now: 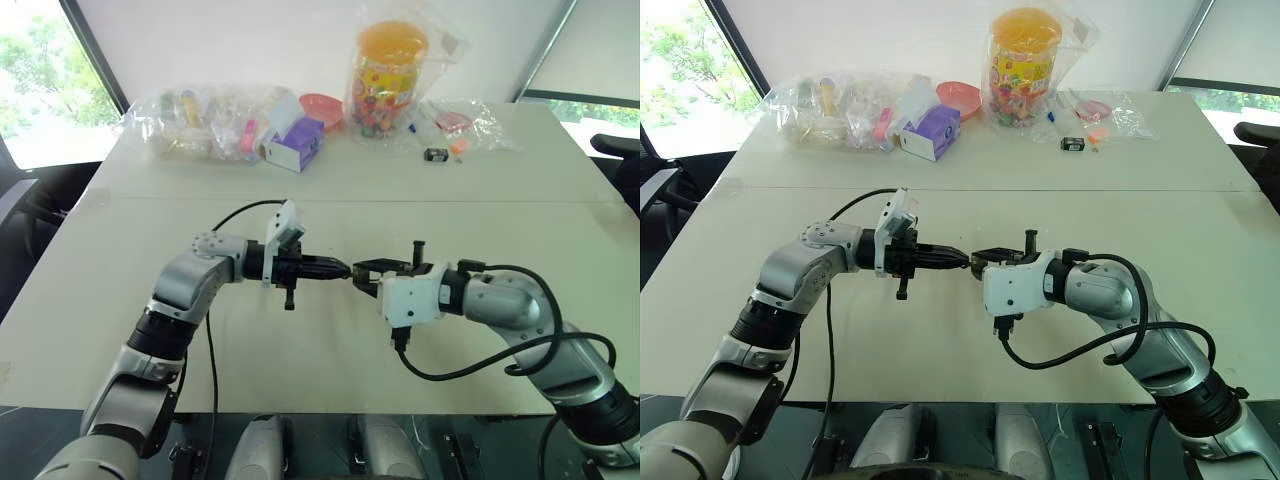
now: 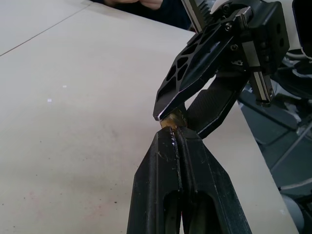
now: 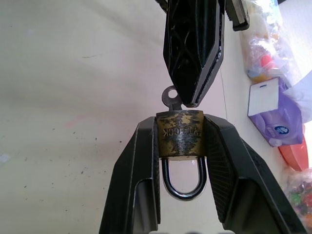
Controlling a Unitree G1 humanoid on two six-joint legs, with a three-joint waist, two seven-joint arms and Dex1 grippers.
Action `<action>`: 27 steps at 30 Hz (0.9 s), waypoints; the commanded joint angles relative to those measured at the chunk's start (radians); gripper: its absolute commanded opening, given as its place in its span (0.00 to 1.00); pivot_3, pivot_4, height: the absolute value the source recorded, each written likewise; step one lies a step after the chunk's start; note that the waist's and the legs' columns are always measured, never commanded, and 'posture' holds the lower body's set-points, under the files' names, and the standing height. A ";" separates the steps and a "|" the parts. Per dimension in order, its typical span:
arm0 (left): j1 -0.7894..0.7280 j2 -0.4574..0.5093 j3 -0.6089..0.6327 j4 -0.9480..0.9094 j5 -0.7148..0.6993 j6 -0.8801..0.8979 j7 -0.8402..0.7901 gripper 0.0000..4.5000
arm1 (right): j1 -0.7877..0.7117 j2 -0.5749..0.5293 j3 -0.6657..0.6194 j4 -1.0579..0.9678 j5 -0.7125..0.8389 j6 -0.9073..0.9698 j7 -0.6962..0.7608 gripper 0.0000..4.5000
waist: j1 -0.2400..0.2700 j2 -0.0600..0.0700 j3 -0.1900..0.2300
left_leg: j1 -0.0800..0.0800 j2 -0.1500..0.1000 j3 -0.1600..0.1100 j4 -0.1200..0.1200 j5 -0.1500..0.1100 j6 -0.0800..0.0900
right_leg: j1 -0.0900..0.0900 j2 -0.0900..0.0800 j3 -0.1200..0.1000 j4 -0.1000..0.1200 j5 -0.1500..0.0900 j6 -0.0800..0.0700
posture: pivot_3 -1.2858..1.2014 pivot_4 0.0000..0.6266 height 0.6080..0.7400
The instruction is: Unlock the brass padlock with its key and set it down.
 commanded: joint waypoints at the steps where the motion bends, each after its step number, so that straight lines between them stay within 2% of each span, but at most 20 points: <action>1: 0.028 0.003 -0.026 -0.041 0.034 -0.076 -0.016 0.01 | -0.037 0.013 -0.059 -0.046 0.029 0.026 -0.013 0.15 | 0.000 0.000 0.000 | 0.000 0.000 0.000 0.000 0.000 0.000 | 0.000 0.000 0.000 0.000 0.000 0.000 | 0.52 0.24 0.96; 5: 0.060 -0.008 -0.022 -0.060 0.085 -0.205 0.003 0.01 | -0.046 0.030 -0.081 -0.054 0.083 0.101 -0.008 0.15 | 0.000 0.000 0.000 | 0.000 0.000 0.000 0.000 0.000 0.000 | 0.000 -0.001 0.000 0.000 0.000 0.000 | 0.52 0.24 0.96; 9: 0.093 -0.036 -0.013 -0.041 0.169 -0.447 0.042 0.01 | -0.059 0.055 -0.113 -0.069 0.162 0.223 -0.010 0.15 | 0.002 0.000 0.000 | 0.000 0.000 0.000 0.000 0.000 0.000 | 0.000 -0.002 0.000 0.000 0.000 0.000 | 0.52 0.24 0.96; 13: 0.106 -0.053 -0.007 0.023 0.256 -0.836 0.037 0.01 | -0.076 0.046 -0.126 -0.057 0.200 0.280 -0.008 0.15 | 0.002 0.000 0.000 | 0.000 0.000 0.000 0.000 0.000 0.000 | 0.000 -0.002 0.000 0.000 0.000 0.000 | 0.52 0.24 0.96; 19: 0.085 -0.063 0.002 0.102 0.257 -1.009 0.039 0.01 | -0.086 0.032 -0.127 -0.042 0.222 0.291 -0.015 0.15 | 0.001 0.000 0.000 | 0.000 0.000 0.000 0.000 0.000 0.000 | 0.000 -0.002 0.000 0.000 0.000 0.000 | 0.52 0.24 0.96; 21: 0.086 -0.061 0.005 0.097 0.237 -0.957 0.051 0.01 | -0.092 0.031 -0.125 -0.036 0.228 0.294 -0.016 0.15 | 0.001 0.000 0.000 | 0.000 0.000 0.000 0.000 0.000 0.000 | 0.000 -0.002 0.000 0.000 0.000 0.000 | 0.52 0.24 0.96; 25: 0.078 -0.073 0.027 0.052 0.153 -0.713 0.101 0.01 | -0.101 0.027 -0.119 -0.029 0.230 0.290 -0.017 0.15 | 0.001 0.000 0.000 | 0.000 0.000 0.000 0.000 0.000 0.000 | 0.000 -0.001 0.000 0.000 0.000 0.000 | 0.52 0.24 0.96; 27: 0.072 -0.074 0.043 0.015 0.083 -0.516 0.140 0.01 | -0.104 0.026 -0.116 -0.029 0.230 0.290 -0.019 0.15 | -0.001 0.000 0.000 | 0.000 0.000 0.000 0.000 0.000 0.000 | 0.000 -0.001 0.000 0.000 0.000 0.000 | 0.52 0.24 0.96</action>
